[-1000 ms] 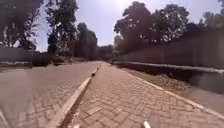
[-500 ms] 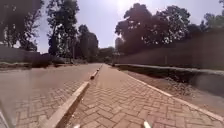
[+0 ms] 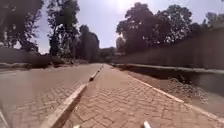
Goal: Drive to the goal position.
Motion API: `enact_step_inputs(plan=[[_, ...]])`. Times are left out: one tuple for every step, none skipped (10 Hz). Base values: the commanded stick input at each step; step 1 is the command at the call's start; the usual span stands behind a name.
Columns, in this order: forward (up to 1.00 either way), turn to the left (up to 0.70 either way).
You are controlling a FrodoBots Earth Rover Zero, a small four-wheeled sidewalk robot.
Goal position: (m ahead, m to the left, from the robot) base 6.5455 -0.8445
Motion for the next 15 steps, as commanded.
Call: enact_step_inputs(plan=[[0.70,0.00],[0.70,0.00],[0.70,0.00],[0.70,0.00],[0.70,0.00],[0.70,0.00],[0.70,0.00],[0.70,0.11],[0.70,0.26],[0.70,0.35],[0.70,0.35],[0.70,0.00],[0.70,0.00],[0.70,0.00],[0.70,0.00]])
